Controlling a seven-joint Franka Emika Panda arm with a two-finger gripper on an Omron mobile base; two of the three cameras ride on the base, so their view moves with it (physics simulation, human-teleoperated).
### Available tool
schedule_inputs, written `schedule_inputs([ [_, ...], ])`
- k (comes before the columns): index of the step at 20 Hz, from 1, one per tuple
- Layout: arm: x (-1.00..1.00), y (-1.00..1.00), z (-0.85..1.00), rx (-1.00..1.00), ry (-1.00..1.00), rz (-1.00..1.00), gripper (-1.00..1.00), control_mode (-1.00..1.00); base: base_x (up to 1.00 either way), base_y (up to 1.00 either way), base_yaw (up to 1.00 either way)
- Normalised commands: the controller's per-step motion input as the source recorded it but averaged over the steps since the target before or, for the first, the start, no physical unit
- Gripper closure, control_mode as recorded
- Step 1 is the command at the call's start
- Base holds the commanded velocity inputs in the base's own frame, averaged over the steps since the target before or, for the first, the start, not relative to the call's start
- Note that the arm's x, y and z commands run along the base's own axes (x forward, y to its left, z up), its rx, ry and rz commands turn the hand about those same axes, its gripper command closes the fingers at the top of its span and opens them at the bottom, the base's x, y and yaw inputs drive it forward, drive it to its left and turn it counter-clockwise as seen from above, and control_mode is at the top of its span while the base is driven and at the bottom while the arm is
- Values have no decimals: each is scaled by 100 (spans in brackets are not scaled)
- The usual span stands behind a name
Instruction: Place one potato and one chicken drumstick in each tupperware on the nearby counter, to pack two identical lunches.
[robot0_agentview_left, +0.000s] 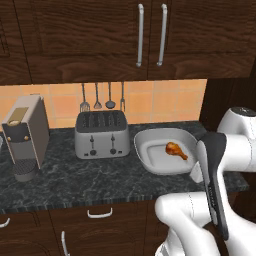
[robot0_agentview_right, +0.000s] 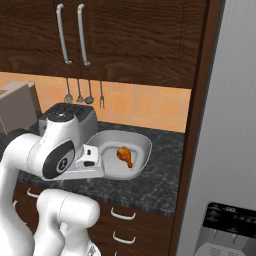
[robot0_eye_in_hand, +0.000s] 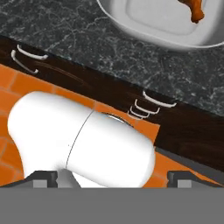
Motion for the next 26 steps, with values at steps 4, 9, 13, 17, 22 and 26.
schedule_inputs([
  [4, -1, 0, 0, 0, 0, 0, -100, -100, 0, 0, 0],
  [9, 0, 0, 0, 0, 0, 0, -100, 100, -43, 0, -3],
  [13, 0, 0, 0, 0, 0, 0, -100, 100, -100, -16, -18],
  [17, 0, 0, 0, 0, 0, 0, -100, 100, -87, -67, -37],
  [22, 0, 0, 0, 0, 0, 0, -100, 100, -17, -99, -38],
  [26, 0, 0, 0, 0, 0, 0, -100, 100, 6, -100, -6],
])
